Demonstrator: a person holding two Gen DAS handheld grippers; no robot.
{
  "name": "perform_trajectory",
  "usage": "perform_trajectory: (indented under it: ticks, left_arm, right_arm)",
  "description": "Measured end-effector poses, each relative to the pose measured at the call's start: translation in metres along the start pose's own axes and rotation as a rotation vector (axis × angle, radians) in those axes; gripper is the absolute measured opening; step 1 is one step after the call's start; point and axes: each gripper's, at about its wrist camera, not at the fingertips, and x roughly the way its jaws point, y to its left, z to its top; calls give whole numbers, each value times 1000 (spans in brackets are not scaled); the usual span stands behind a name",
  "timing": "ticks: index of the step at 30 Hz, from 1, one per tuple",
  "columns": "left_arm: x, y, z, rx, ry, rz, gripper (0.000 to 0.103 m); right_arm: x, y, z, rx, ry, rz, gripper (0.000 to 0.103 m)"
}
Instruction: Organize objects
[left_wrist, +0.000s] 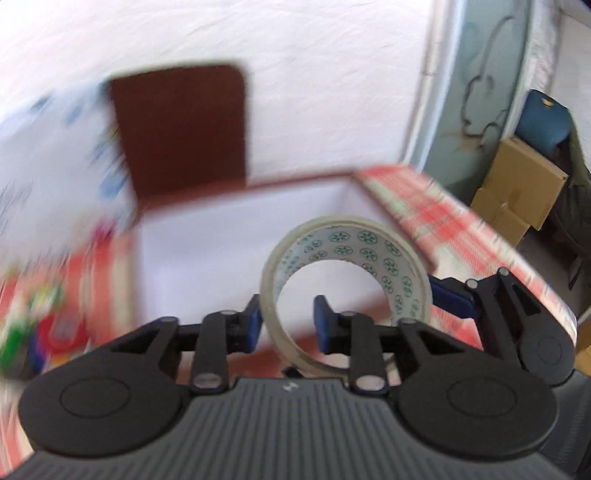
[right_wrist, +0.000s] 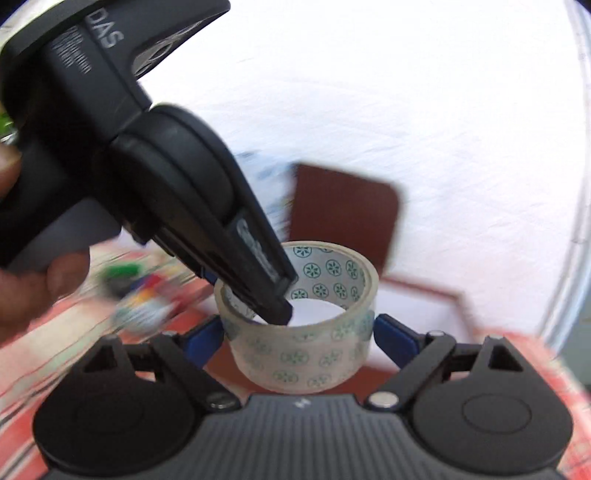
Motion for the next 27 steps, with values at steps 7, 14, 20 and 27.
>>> perform_trajectory:
  ticks: [7, 14, 20, 27]
  left_arm:
    - [105, -16, 35, -60, 133, -46, 38]
    - [85, -13, 27, -60, 98, -39, 40]
    - [0, 15, -5, -69, -42, -55, 43]
    - [-63, 109, -100, -192, -44, 100, 44]
  right_arm:
    - [83, -77, -5, 122, 185, -80, 92]
    - [89, -83, -20, 156, 162, -133, 98]
    - [37, -62, -23, 271, 40, -105, 93]
    - [6, 20, -23, 253, 9, 80, 73]
